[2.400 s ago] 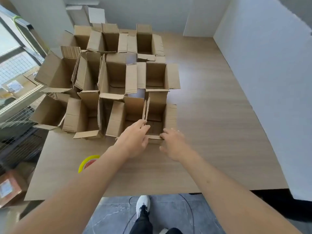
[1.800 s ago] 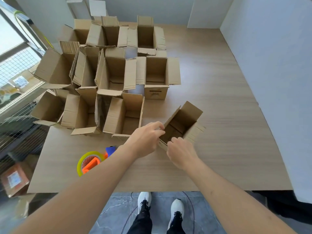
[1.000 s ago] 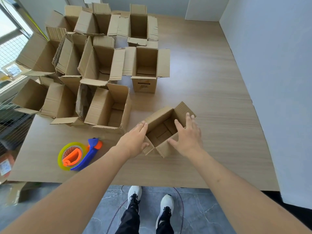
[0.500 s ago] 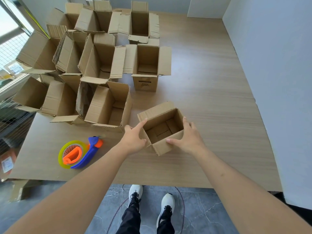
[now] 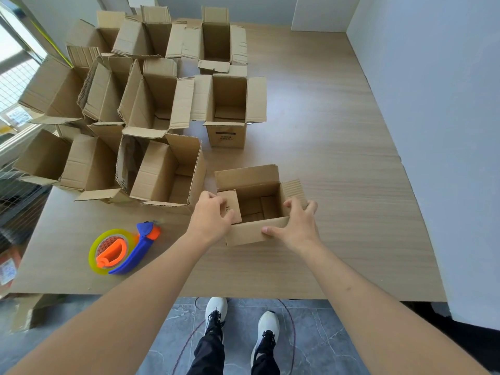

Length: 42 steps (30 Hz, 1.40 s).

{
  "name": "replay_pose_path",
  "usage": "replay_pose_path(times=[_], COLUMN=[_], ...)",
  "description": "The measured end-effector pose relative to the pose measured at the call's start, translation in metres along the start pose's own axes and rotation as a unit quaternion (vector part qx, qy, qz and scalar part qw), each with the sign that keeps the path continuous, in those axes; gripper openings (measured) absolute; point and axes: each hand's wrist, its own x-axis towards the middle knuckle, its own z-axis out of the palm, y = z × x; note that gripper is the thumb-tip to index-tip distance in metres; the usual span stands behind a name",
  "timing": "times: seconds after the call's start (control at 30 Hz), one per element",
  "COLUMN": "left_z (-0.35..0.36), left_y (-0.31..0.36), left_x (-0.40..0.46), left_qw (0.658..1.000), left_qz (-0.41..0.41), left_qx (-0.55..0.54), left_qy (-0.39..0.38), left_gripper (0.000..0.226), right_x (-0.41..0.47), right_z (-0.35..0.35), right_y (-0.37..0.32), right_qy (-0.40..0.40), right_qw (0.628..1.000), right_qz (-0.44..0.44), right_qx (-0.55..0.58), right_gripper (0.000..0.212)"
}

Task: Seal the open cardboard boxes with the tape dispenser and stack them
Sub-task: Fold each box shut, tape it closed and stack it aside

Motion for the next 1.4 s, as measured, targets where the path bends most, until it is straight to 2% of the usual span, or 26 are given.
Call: replay_pose_path(times=[0.07, 0.2, 0.33, 0.47, 0.6, 0.63, 0.7, 0.8, 0.83, 0.93, 1.0, 1.17, 1.27, 1.33, 1.4], left_z=[0.001, 0.004, 0.004, -0.002, -0.017, -0.021, -0.028, -0.037, -0.039, -0.039, -0.035, -0.019, -0.014, -0.014, -0.016], left_y=[-0.006, -0.008, -0.013, -0.021, -0.03, -0.032, -0.035, -0.035, -0.034, -0.034, -0.039, -0.047, -0.047, -0.048, -0.049], left_x=[-0.001, -0.004, -0.008, -0.018, -0.025, -0.027, -0.031, -0.036, -0.039, -0.045, -0.046, -0.047, -0.045, -0.044, -0.045], left_qw=[0.999, 0.997, 0.995, 0.995, 0.993, 0.992, 0.989, 0.989, 0.989, 0.99, 0.99, 0.998, 1.0, 1.0, 0.999], left_qz=[0.018, -0.001, -0.004, -0.032, -0.067, -0.073, -0.085, -0.099, -0.097, -0.06, -0.043, -0.014, -0.012, -0.016, -0.025], left_qx=[0.037, 0.053, 0.063, 0.051, 0.047, 0.047, 0.032, -0.008, -0.023, 0.012, 0.044, 0.044, 0.02, 0.018, 0.023], left_qy=[-0.021, -0.063, -0.082, -0.08, -0.089, -0.096, -0.114, -0.11, -0.107, -0.124, -0.128, -0.039, -0.009, -0.005, -0.011], left_gripper=[0.038, 0.049, 0.058, 0.066, 0.078, 0.08, 0.077, 0.043, 0.04, 0.06, 0.061, 0.043, 0.047, 0.058, 0.059], right_x=[-0.002, -0.007, -0.012, -0.017, -0.025, -0.028, -0.031, -0.033, -0.033, -0.032, -0.03, -0.024, -0.014, -0.009, -0.009], right_z=[0.0, -0.001, 0.001, 0.009, 0.014, 0.015, 0.018, 0.02, 0.02, 0.023, 0.027, 0.041, 0.044, 0.042, 0.042], right_y=[-0.001, -0.007, -0.007, -0.002, 0.0, 0.001, 0.003, 0.002, 0.001, -0.004, -0.008, -0.014, -0.013, -0.014, -0.017], right_qy=[0.022, 0.043, 0.028, -0.026, -0.134, -0.147, -0.135, -0.088, -0.076, -0.041, -0.026, 0.001, -0.017, -0.029, -0.016], right_qw=[0.999, 0.991, 0.976, 0.976, 0.968, 0.964, 0.966, 0.969, 0.969, 0.977, 0.984, 0.998, 0.998, 0.994, 0.991], right_qz=[-0.023, -0.107, -0.194, -0.209, -0.213, -0.218, -0.221, -0.232, -0.233, -0.21, -0.171, -0.06, -0.055, -0.065, -0.081], right_qx=[-0.021, -0.065, -0.1, -0.055, -0.019, -0.026, -0.015, 0.014, 0.017, 0.027, 0.032, 0.015, 0.041, 0.081, 0.11], right_gripper=[0.085, 0.098, 0.094, 0.099, 0.123, 0.122, 0.101, 0.06, 0.051, 0.042, 0.054, 0.102, 0.119, 0.114, 0.087])
